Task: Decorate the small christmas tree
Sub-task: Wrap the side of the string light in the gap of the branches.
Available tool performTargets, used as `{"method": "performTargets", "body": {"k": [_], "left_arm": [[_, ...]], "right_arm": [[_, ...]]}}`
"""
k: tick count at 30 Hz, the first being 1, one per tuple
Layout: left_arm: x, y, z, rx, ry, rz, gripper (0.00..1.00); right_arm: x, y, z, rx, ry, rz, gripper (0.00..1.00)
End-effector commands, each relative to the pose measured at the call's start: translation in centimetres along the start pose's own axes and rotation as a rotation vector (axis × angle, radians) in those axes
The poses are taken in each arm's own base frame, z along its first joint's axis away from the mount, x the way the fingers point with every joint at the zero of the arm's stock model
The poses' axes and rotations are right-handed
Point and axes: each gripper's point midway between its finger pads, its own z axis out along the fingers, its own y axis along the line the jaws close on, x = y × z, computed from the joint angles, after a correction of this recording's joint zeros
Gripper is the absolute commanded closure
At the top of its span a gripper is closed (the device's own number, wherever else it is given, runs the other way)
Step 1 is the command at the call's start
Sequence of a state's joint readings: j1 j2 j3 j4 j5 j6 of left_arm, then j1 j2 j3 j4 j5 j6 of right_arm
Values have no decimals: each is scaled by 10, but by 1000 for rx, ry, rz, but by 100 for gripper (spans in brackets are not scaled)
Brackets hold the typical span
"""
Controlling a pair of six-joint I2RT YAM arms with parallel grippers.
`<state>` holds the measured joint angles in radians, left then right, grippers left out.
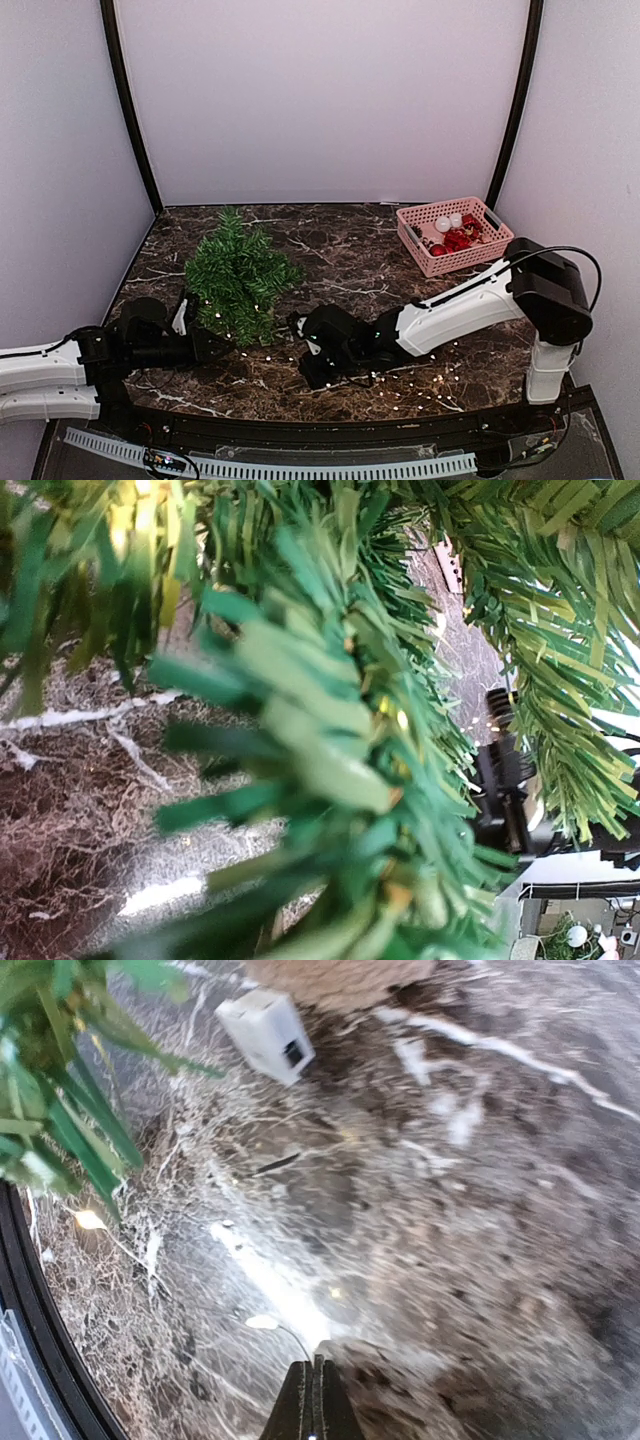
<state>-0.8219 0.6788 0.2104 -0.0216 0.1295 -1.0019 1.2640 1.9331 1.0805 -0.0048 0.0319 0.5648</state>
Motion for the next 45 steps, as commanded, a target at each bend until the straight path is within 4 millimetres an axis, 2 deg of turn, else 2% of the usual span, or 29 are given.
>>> {"method": "performTargets", "body": {"k": [1,11,14,19,25,28,35,39,42,45], "left_arm": [[-11,-5,2,14,-50,29,73],[-22,-4,12,0,-97,30,73],[-29,-10,12,17,-126,36,73],[-37,-14,13,7,-152,54,74],[-39,-14,15,-7,-148,67,74],[-43,-10,15,-33,-170,65,74],[-42,-7,14,-44,-173,63,75],[-44,-7,13,-45,-179,66,75],[-44,-6,13,-46,-179,68,75],[-44,-6,12,-45,-180,70,75]], "right_arm": [[-28,-5,-27,51,-114,35,100],[-56,-3,-50,84,-205,28,100],[-63,1,-59,70,-228,14,100],[-73,14,-76,33,-261,-40,100],[-78,42,-88,-41,-272,-133,100],[-68,54,-81,-70,-225,-181,100],[-27,59,-50,-69,-77,-196,100],[-10,68,-41,-89,-25,-205,100],[-10,76,-41,-96,-25,-221,100],[-25,76,-48,-61,-70,-214,100]]}}
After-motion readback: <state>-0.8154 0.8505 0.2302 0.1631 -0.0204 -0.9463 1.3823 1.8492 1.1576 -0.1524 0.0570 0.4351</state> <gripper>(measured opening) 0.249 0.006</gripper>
